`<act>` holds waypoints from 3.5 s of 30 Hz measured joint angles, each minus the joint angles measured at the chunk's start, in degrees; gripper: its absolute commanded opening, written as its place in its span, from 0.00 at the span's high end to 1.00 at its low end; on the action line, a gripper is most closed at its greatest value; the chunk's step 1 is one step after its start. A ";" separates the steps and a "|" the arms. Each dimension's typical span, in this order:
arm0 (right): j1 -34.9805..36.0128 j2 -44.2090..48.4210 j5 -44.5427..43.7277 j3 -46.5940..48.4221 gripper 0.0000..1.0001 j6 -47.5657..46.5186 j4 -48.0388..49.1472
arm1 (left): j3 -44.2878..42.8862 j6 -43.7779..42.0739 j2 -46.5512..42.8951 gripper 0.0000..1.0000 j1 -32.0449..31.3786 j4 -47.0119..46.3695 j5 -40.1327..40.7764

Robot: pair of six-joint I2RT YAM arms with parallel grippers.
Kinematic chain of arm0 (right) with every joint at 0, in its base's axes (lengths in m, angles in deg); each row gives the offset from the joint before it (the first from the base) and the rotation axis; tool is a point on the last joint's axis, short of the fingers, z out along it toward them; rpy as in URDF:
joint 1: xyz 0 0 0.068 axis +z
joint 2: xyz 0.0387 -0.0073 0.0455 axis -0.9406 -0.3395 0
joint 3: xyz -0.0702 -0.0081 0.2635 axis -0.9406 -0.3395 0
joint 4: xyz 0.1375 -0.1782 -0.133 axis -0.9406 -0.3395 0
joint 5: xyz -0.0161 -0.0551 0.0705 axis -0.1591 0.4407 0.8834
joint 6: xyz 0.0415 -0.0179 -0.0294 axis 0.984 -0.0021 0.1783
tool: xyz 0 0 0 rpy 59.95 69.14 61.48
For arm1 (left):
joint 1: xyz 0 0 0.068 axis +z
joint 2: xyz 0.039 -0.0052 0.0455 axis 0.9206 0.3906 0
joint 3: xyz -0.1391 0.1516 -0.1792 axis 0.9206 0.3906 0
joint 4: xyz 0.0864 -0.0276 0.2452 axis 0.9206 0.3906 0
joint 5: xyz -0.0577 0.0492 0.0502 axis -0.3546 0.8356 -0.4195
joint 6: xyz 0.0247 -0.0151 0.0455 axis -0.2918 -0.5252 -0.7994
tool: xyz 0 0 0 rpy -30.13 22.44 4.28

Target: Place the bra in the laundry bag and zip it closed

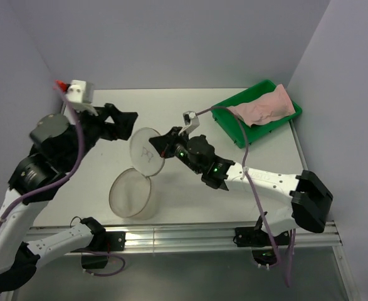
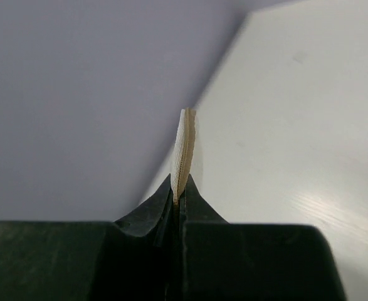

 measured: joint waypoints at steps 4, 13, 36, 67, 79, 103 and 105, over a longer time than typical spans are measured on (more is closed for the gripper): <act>-2.25 -3.78 -5.09 -7.91 1.00 1.84 0.00 | 4.94 1.29 2.71 0.15 0.00 -1.05 -2.36; -8.28 -4.48 -8.15 -18.03 0.86 3.28 1.95 | 21.88 5.84 2.21 0.21 0.00 -6.45 -5.64; -17.79 14.14 -7.30 -24.94 0.35 -3.50 -3.80 | 45.40 17.59 -2.08 0.33 -0.07 -5.42 -1.29; -17.79 27.15 -8.46 -34.88 0.39 -5.97 -9.94 | 34.84 13.64 23.78 1.00 -1.29 -10.12 -4.63; -24.20 25.99 -13.77 -28.61 0.49 -12.92 -16.15 | 27.04 6.97 31.34 0.26 -1.29 -12.33 3.26; -45.33 -28.81 -18.95 20.35 0.49 -39.47 -33.53 | 38.75 1.11 -4.48 0.23 -3.17 -9.94 -15.89; -46.23 -31.23 -18.49 22.27 0.48 -40.54 -34.88 | 38.75 0.57 -4.37 0.23 -2.49 -9.97 -17.70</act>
